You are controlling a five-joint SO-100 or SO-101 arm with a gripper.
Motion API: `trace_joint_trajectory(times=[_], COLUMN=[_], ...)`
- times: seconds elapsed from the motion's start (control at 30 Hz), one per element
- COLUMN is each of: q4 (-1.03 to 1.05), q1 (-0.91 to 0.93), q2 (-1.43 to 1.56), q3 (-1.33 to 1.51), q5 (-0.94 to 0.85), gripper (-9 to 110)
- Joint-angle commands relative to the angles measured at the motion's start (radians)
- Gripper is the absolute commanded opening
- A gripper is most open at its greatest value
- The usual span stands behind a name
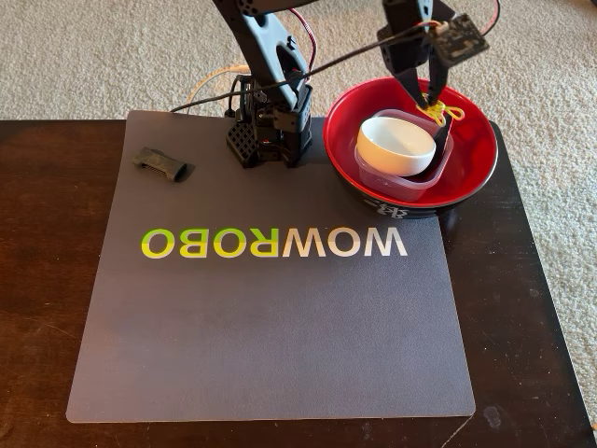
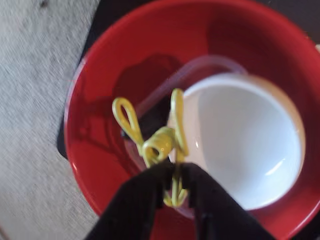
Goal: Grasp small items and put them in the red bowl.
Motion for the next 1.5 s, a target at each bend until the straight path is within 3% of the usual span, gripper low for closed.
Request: trace_joint_trajectory(times=[0.0,0.1,0.23,0.43,0.6,0.7,0.83,0.97,1.07,1.23,1.47], q4=[-0.006,-0.006,-0.002,-0.002,0.012,0.061,0.114,0.104,0.017,-0.075,-0.072], q1=[-0.087,-0.091,-0.084,-0.037,0.163,0.425,0.996,1.621,1.968,2.379,2.692], q2=[-0.023,-0.049,-0.012,0.048,0.087,0.132,0.207,0.206,0.150,0.046,0.184], q3=[0.017,0.044,0.123,0.143,-0.011,-0.084,-0.058,0.112,0.236,0.304,0.397], q5=[-0.020,-0.034,-0.021,-0.017,-0.153,-0.256,-0.327,-0.195,-0.048,0.066,0.272], gripper=[0,1,16,19,21,20,20,20,20,17,16])
